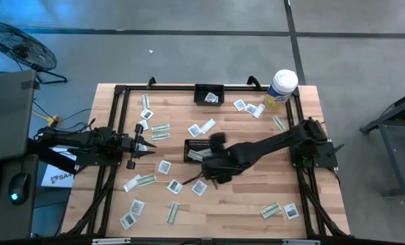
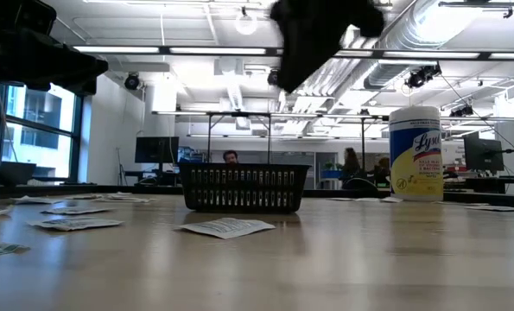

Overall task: Pick & Place First Aid Supplies
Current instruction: Put the towelette pack into the top black basket

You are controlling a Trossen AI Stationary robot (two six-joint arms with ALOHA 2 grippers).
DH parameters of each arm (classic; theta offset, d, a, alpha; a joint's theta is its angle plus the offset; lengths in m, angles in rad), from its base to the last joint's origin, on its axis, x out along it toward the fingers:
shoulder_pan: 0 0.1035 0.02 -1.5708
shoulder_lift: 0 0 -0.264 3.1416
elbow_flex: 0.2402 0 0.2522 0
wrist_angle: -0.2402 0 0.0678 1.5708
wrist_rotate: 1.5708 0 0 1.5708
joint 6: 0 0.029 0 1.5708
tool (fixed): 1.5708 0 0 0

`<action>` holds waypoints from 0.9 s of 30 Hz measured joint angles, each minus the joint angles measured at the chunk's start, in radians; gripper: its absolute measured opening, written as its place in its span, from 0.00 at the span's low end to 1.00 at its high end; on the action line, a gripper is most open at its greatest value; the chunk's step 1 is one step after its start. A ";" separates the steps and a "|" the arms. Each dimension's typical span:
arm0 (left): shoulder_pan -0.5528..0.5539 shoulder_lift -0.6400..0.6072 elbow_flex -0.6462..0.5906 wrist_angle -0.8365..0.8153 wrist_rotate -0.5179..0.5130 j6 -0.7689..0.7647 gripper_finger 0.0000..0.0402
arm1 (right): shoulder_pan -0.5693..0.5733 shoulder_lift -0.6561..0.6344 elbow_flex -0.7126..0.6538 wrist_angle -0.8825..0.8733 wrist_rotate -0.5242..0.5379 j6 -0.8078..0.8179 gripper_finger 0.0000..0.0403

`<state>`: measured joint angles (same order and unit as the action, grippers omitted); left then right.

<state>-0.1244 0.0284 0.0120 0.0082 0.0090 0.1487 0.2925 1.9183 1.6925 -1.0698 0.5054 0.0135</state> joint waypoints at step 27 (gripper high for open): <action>0.000 0.000 0.000 0.000 0.000 0.000 0.23 | -0.379 -0.560 -0.952 -0.118 -0.431 1.087 0.42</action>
<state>-0.1246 0.0284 0.0120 0.0082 0.0086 0.1486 -0.0866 1.3579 0.7403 -1.1874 0.0741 1.1001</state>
